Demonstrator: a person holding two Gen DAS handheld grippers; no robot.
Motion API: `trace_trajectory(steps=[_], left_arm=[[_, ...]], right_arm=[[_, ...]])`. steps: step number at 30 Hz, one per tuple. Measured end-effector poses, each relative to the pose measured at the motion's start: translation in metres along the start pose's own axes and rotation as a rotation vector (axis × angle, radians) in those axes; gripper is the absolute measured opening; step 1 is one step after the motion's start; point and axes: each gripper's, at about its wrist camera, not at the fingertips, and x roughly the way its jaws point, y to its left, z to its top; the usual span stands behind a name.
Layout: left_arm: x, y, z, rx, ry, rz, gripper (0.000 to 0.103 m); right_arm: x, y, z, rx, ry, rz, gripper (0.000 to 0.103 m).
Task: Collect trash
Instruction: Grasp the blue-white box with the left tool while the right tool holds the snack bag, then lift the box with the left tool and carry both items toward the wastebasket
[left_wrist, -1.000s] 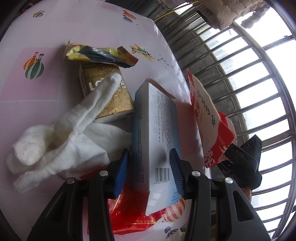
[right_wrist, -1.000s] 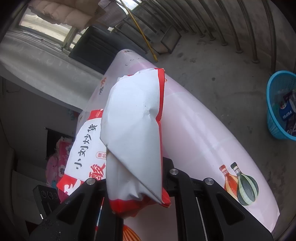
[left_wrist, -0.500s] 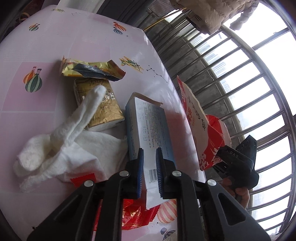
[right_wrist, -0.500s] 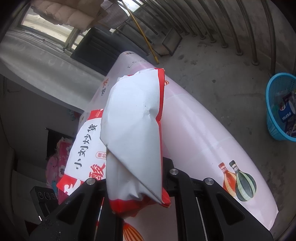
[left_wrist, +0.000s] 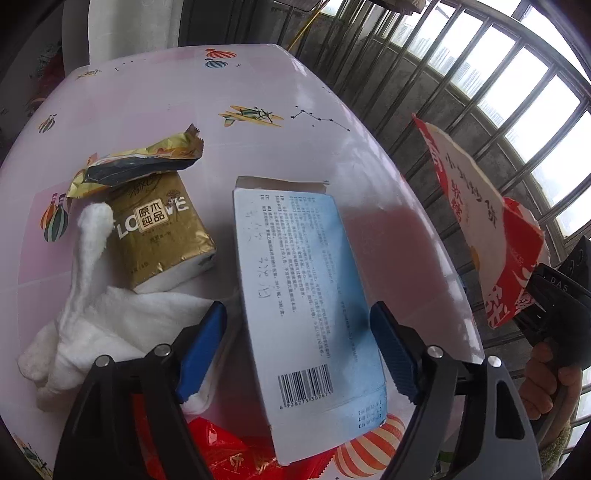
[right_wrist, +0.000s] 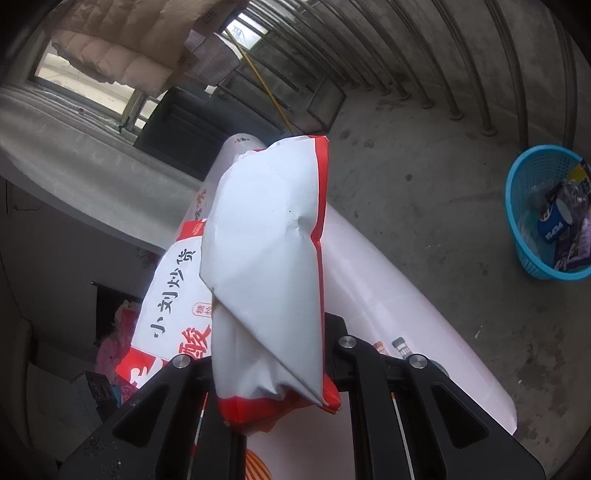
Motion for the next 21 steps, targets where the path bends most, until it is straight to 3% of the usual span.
trace_trajectory(steps=[6,11,15,21], left_arm=[[0.013,-0.016,-0.004,0.068,-0.022,0.125,0.084],[0.016,-0.022,-0.004,0.106,-0.041,0.17,0.08],[0.013,-0.018,-0.004,0.106,-0.055,0.145,0.071],[0.001,-0.012,-0.008,0.06,-0.073,0.08,0.07]], right_arm=[[-0.009,-0.017,0.007,0.042,-0.023,-0.027,0.009],[-0.012,-0.014,0.006,0.04,-0.034,-0.034,0.009],[-0.013,-0.012,0.005,0.032,-0.032,-0.032,0.009],[-0.014,-0.011,0.008,0.024,-0.03,-0.033,0.009]])
